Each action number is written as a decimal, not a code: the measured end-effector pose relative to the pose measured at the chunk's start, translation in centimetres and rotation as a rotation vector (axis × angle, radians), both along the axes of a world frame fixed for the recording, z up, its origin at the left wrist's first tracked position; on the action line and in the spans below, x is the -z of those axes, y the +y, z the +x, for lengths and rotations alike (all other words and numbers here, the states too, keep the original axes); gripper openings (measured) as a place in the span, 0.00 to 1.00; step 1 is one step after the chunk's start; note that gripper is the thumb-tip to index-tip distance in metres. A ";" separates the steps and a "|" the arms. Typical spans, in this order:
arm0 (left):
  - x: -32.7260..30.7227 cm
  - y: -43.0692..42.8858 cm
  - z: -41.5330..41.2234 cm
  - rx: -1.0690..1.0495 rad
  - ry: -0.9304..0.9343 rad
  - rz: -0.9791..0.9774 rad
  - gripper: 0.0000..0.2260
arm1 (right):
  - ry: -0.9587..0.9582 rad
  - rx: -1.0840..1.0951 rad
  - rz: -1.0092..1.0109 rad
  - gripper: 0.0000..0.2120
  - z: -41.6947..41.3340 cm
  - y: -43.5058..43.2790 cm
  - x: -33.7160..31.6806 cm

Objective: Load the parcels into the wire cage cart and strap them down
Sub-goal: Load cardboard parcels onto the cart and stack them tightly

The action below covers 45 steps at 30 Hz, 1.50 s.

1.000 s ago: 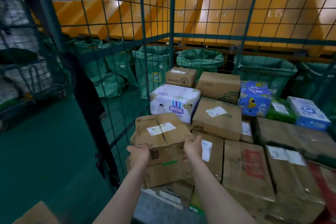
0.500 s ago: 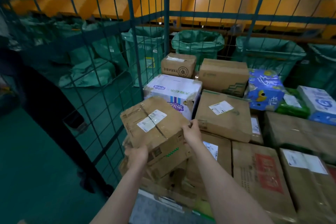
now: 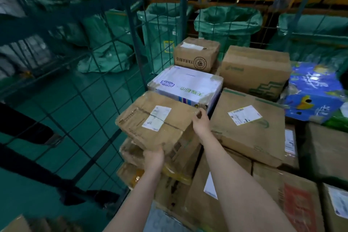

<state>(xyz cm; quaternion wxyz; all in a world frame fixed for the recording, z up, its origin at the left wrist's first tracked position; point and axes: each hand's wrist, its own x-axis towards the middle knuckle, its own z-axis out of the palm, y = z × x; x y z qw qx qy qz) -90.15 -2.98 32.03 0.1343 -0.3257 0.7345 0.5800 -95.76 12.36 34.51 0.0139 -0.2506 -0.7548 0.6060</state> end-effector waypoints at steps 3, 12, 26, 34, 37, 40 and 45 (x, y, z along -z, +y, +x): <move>0.5 2.2 -1.8 0.104 0.004 0.041 0.16 | -0.034 0.000 -0.018 0.23 -0.6 0.5 1.3; 1.8 4.6 -3.8 0.246 0.071 -0.122 0.07 | -0.356 -0.125 -0.348 0.31 0.0 -1.1 4.1; -1.3 0.7 -2.9 0.182 -0.022 -0.052 0.16 | -0.394 -0.123 0.023 0.28 0.4 -2.4 3.0; -5.3 -2.8 0.1 0.160 0.045 -0.039 0.17 | -0.352 -0.190 0.168 0.19 2.9 -5.4 -1.6; -6.6 -4.0 1.7 0.130 0.091 0.041 0.14 | -0.330 -0.236 0.163 0.20 5.2 -7.0 -3.0; -7.5 -5.3 3.6 0.164 0.124 0.014 0.13 | -0.313 -0.246 0.162 0.23 8.0 -8.3 -4.0; -7.9 -7.9 8.5 0.198 0.143 -0.021 0.09 | -0.320 -0.267 0.152 0.18 13.7 -10.7 -4.7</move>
